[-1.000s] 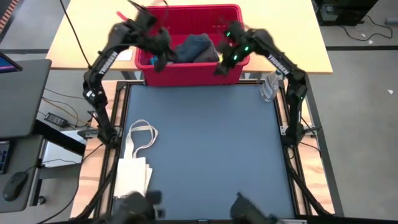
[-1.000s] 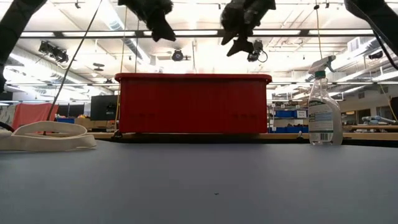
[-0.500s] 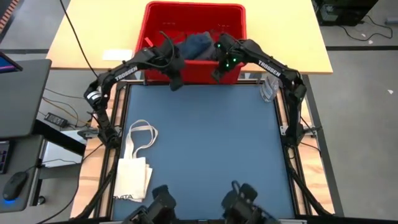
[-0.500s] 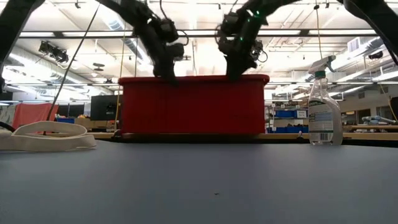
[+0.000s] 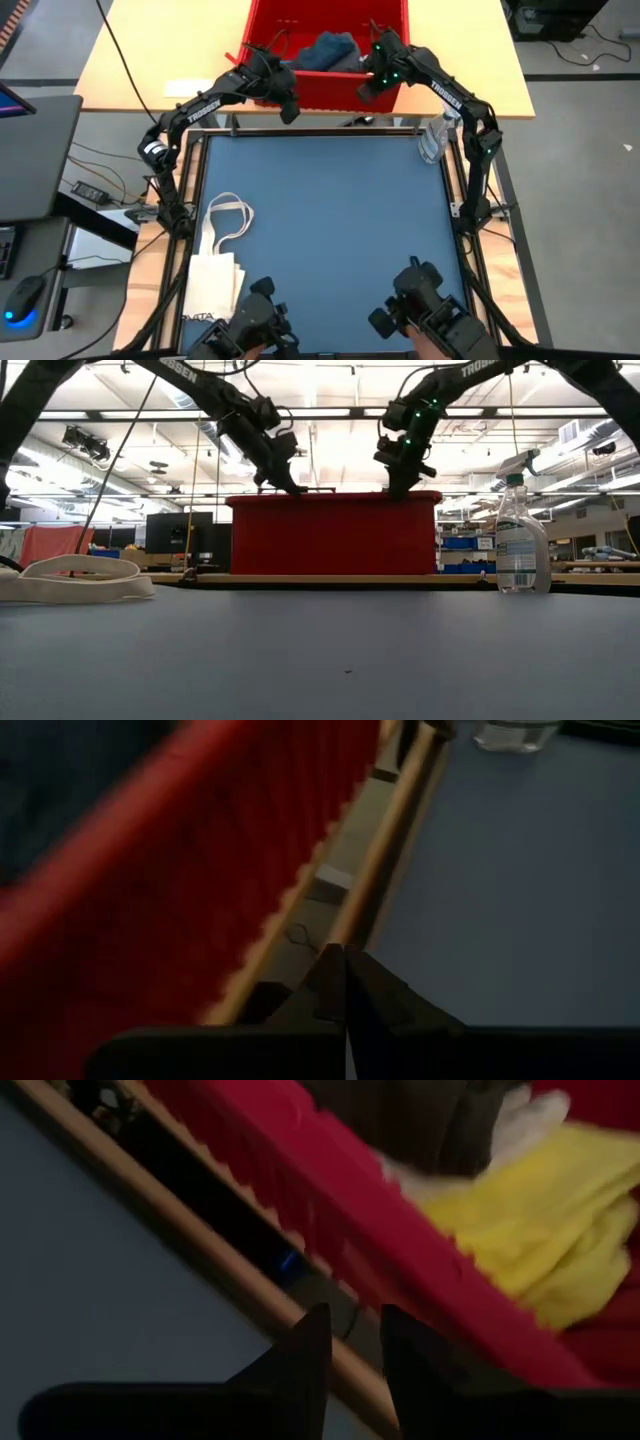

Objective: Fold laundry
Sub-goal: Adjust the red bin, then return to Home position

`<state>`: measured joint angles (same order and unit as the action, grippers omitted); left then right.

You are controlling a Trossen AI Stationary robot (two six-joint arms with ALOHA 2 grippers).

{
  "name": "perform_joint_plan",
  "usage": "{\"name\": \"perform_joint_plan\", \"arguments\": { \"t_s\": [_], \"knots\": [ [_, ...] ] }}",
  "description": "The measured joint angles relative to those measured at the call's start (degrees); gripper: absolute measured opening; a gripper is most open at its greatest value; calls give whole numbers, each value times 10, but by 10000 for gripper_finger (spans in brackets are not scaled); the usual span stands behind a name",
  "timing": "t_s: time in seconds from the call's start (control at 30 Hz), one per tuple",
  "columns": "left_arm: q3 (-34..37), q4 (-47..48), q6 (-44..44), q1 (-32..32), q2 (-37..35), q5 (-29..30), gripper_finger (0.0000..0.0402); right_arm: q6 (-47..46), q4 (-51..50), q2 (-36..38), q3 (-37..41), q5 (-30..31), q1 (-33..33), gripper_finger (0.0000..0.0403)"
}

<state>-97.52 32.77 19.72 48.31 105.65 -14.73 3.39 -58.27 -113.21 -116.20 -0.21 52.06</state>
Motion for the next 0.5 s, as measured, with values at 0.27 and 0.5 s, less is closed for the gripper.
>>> {"name": "perform_joint_plan", "arguments": {
  "t_s": [0.27,0.5],
  "knots": [
    [0,62,-22,-36,-11,-27,6,-58,-82,43,0,-55,-26,94],
    [31,-8,-83,-57,-99,-112,2,-94,-16,141,13,-116,-126,23]
  ]
}}
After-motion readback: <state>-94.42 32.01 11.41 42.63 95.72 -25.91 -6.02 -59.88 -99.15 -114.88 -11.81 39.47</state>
